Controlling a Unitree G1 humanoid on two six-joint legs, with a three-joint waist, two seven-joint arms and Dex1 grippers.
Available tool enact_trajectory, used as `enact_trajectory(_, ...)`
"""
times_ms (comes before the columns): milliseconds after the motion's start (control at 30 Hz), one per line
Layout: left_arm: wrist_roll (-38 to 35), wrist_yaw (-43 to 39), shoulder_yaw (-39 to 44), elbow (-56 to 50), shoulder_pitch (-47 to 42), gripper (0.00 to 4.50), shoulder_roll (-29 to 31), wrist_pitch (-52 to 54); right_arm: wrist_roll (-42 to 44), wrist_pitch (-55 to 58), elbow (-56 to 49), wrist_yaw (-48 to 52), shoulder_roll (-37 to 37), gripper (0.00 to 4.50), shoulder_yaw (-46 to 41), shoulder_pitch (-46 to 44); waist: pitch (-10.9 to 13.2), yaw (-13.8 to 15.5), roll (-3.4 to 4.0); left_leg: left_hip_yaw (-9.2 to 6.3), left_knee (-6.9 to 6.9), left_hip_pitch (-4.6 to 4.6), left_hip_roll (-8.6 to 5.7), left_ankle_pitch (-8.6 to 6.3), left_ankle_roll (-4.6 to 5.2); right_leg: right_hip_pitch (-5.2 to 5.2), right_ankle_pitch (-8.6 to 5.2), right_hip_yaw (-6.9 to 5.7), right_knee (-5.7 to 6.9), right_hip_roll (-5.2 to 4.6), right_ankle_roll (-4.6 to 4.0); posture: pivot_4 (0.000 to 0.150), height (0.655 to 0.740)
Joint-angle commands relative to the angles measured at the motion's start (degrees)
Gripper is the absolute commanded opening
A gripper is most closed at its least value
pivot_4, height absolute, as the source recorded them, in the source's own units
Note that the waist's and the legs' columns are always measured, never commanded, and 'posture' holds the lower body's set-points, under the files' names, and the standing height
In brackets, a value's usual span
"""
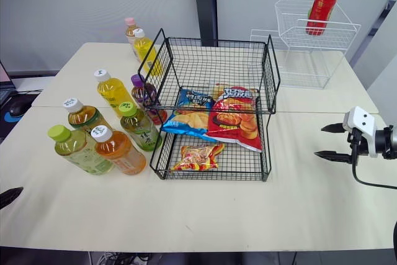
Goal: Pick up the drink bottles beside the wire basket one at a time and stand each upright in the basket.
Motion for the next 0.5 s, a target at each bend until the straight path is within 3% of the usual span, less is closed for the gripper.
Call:
enact_trajectory(33, -0.6, -0.7, 2.3, 0.5, -0.7, 4.44, 1.2, -1.3, 0.4, -0.5, -0.5, -0.6, -0.6, 4.5, -1.6, -0.3, 0.0, 0.0, 0.0, 0.0, 0.0, 0.0, 0.0, 0.0, 0.0, 0.0, 0.0, 0.0, 0.0, 0.0, 0.0, 0.15, 0.74)
enact_trajectory(500, -2.7, -5.4, 1.5, 11.1, -11.2, 4.44, 4.3, -5.7, 0.9, -3.6, 1.1, -9.1, 0.2, 4.5, -6.6, 1.9, 0.0, -0.1, 0.0, 0.14, 0.0, 0.02, 0.0, 0.0, 0.0, -0.03, 0.0, 0.08, 0.03, 0.0, 0.0, 0.15, 0.74)
